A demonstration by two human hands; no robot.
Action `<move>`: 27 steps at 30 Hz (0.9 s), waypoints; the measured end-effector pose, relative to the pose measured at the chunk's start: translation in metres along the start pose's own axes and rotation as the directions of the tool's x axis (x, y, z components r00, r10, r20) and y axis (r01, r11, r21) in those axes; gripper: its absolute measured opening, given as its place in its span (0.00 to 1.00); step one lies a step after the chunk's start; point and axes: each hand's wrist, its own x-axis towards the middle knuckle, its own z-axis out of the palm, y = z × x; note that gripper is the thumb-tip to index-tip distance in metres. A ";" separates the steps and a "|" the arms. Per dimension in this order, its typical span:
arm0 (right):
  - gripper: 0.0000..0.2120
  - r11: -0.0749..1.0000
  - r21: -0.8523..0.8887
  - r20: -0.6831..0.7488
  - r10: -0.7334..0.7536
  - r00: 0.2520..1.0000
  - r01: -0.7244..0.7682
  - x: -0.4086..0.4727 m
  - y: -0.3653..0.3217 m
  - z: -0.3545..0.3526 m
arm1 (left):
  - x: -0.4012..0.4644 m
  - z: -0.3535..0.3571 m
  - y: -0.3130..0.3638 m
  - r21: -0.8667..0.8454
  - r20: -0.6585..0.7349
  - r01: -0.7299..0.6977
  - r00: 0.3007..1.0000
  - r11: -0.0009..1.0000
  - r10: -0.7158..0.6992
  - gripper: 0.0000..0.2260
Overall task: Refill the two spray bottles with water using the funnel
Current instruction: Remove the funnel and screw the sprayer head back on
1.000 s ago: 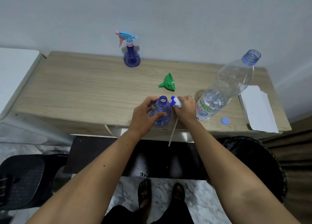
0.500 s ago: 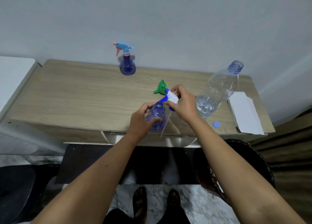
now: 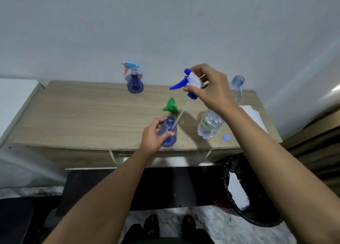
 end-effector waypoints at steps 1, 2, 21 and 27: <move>0.20 1.000 -0.001 -0.015 -0.016 1.000 0.016 0.002 -0.007 -0.004 | 0.000 0.000 0.000 0.002 0.002 0.000 1.000 1.000 0.000 0.26; 0.20 1.000 0.000 -0.028 -0.031 0.999 0.031 0.004 -0.013 -0.008 | 0.000 0.000 -0.001 0.002 0.001 -0.003 1.000 1.000 0.003 0.26; 0.19 0.999 -0.030 0.154 -0.032 0.988 0.037 -0.018 -0.004 0.043 | 0.000 0.001 -0.002 -0.023 0.007 0.033 0.999 0.999 -0.033 0.28; 0.18 0.996 -0.090 0.290 0.017 0.957 0.009 -0.028 0.013 0.074 | -0.001 0.001 -0.003 -0.026 -0.013 0.049 0.999 0.998 -0.049 0.27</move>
